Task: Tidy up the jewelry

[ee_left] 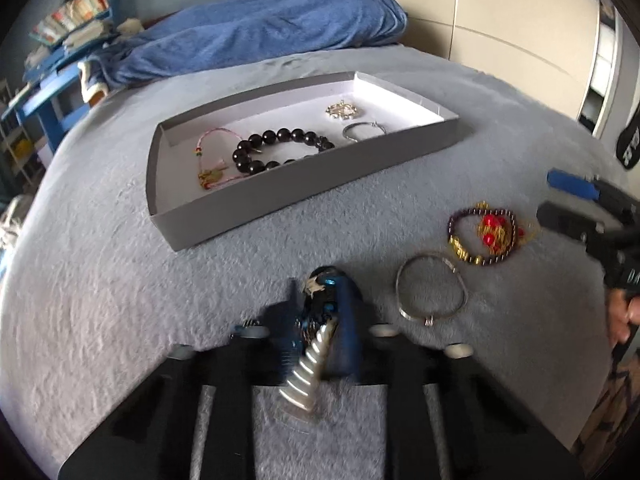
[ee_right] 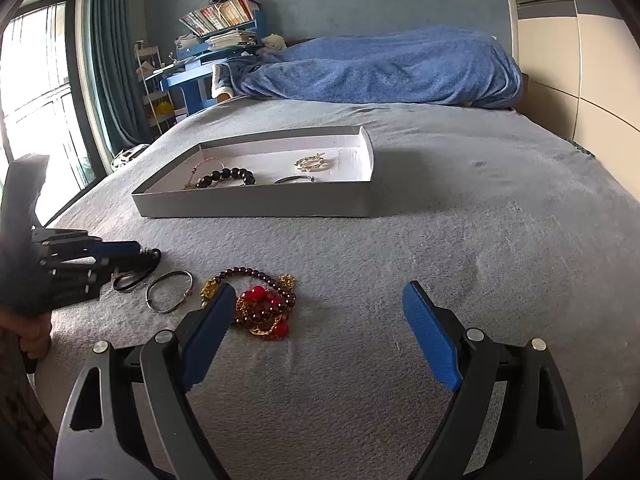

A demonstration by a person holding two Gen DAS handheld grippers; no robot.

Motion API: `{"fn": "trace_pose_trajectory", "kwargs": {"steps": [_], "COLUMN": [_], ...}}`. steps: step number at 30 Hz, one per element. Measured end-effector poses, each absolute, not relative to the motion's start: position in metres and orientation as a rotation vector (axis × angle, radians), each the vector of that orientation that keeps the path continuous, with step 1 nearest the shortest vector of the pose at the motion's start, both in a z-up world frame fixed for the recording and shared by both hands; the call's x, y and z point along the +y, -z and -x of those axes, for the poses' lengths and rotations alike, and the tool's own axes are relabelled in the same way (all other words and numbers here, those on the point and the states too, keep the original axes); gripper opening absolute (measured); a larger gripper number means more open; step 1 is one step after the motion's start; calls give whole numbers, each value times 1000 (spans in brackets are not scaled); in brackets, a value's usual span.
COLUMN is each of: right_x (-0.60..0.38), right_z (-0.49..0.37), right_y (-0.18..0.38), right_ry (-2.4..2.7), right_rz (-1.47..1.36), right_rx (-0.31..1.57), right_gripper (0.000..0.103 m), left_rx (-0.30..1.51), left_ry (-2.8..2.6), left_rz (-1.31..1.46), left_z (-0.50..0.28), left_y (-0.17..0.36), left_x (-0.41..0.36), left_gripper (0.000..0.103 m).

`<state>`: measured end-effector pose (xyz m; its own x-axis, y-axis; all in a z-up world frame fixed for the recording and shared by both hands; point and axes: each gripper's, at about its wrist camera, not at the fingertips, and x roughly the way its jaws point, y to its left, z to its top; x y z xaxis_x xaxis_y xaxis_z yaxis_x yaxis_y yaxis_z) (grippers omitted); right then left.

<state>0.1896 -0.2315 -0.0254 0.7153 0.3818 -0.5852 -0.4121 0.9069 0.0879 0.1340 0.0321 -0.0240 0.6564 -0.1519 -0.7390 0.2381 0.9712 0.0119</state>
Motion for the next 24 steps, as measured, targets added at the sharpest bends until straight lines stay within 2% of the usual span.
{"fn": "trace_pose_trajectory", "kwargs": {"steps": [6, 8, 10, 16, 22, 24], "right_x": [-225, -221, -217, -209, -214, -216], "right_z": [-191, -191, -190, -191, -193, -192], "right_y": [28, 29, 32, 38, 39, 39], "right_ry": [-464, -474, -487, -521, -535, -540], "right_rz": [81, 98, 117, 135, 96, 88], "right_rx": [652, 661, 675, 713, 736, 739], "right_gripper": [83, 77, 67, 44, 36, 28], "left_rx": [726, 699, 678, 705, 752, 766], "left_ry": [162, 131, 102, 12, 21, 16], "left_rz": [55, 104, 151, 205, 239, 241], "left_z": [-122, -116, -110, -105, -106, -107], "left_y": [8, 4, -1, 3, 18, 21], "left_x": [64, 78, 96, 131, 137, 137], "left_gripper": [8, 8, 8, 8, 8, 15]}}
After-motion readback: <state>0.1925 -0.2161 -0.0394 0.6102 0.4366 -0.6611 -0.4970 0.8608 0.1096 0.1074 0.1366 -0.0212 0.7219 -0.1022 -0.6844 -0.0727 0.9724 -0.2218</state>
